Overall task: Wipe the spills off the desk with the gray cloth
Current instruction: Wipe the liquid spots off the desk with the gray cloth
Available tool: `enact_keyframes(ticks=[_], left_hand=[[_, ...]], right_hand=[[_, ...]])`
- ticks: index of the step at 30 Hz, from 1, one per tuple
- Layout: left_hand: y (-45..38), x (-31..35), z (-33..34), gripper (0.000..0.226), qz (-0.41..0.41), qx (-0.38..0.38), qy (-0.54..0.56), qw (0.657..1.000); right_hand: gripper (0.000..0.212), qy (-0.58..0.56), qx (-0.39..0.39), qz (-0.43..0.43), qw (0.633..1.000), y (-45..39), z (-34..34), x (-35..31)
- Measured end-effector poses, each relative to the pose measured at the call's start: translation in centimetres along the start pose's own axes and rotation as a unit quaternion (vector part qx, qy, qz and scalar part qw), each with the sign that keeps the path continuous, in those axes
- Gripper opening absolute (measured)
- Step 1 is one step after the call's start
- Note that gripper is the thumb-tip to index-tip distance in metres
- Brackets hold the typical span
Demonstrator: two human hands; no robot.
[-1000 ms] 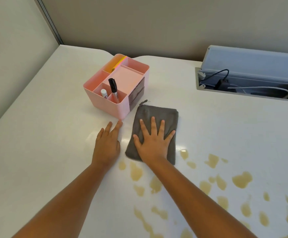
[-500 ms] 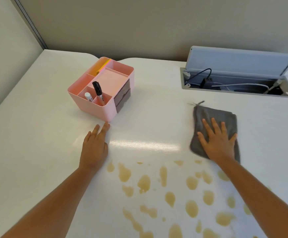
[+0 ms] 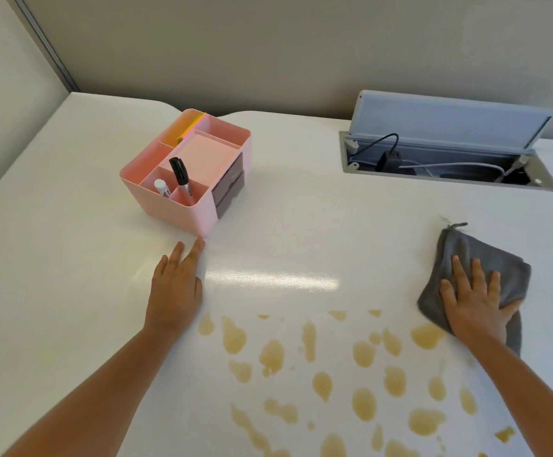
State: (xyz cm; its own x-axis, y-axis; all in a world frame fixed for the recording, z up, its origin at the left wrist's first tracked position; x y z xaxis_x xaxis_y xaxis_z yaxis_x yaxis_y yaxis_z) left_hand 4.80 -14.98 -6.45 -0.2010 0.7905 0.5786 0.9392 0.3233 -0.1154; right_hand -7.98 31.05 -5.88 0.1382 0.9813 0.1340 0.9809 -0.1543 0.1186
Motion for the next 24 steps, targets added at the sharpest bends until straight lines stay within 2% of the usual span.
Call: enact_keyframes(ticks=[9,17,24], left_hand=[[0.2,0.2,-0.2,0.062,0.007,0.016,-0.001,1.0],[0.2,0.4,-0.3,0.06,0.011,0.014,0.011,1.0],[-0.3,-0.6,0.3,0.049,-0.015,-0.003,0.0,1.0]], right_hand=[[0.059,0.032,0.027,-0.106,0.993,6.0,-0.3,-13.7],[0.063,-0.002,0.035,-0.215,0.976,12.0,-1.3,-26.6],[0.065,-0.008,0.021,-0.292,0.956,17.9,-1.1,-32.2]])
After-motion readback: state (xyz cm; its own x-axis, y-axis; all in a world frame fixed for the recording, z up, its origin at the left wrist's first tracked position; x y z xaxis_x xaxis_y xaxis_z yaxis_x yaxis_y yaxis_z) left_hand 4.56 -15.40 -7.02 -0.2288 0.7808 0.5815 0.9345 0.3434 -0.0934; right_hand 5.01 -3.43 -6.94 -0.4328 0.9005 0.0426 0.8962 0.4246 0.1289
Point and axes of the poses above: each hand's wrist, its own y-axis away from the middle knuckle, its own z-axis out of the palm, x = y × z, the point moved 5 cm from there along -y, towards the middle knuckle, and after that the axes turned 15 degrees about y, right-handed, at the moved point
